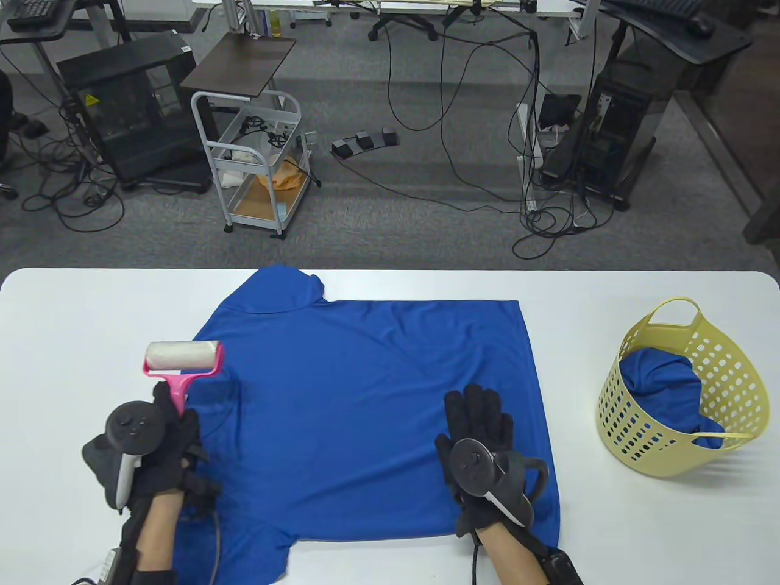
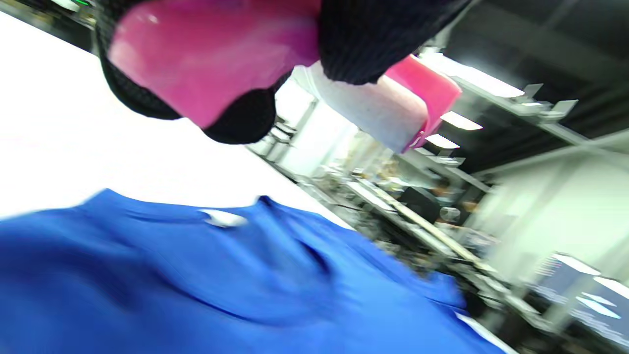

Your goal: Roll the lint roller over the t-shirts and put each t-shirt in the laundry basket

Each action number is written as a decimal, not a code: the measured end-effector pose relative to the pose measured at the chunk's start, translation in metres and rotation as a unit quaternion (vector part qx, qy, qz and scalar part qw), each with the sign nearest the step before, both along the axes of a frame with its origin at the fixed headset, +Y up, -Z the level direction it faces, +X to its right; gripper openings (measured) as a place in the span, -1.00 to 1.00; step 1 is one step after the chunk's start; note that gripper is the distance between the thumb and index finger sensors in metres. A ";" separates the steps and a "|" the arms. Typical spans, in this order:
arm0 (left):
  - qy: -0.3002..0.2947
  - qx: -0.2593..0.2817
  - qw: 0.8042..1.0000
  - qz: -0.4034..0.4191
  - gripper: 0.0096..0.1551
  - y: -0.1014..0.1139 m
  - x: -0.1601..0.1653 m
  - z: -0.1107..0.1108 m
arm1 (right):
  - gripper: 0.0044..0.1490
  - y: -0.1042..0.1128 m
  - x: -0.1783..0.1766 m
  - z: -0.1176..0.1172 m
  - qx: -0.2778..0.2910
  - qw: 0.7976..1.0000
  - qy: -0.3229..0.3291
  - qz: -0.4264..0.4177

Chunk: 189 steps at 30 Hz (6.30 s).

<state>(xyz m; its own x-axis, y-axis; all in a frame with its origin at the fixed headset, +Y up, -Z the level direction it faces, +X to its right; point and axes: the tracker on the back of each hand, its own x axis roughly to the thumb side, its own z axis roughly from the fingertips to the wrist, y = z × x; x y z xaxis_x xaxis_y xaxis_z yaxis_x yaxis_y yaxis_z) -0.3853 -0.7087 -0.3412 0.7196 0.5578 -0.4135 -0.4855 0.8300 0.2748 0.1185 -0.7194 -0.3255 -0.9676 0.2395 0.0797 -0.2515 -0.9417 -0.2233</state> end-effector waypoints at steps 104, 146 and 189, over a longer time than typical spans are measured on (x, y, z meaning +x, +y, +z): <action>-0.236 0.115 0.945 -0.194 -0.07 -0.006 0.168 0.014 | -0.47 0.212 0.053 -0.037 0.150 0.907 0.028 -0.392; -0.237 0.069 0.946 -0.209 -0.07 -0.020 0.163 0.003 | -0.39 0.140 0.202 -0.087 -0.113 0.948 -0.298 -0.016; -0.239 0.049 0.942 -0.230 0.02 -0.007 0.183 0.018 | -0.12 0.040 0.000 0.026 0.141 0.989 -0.032 0.043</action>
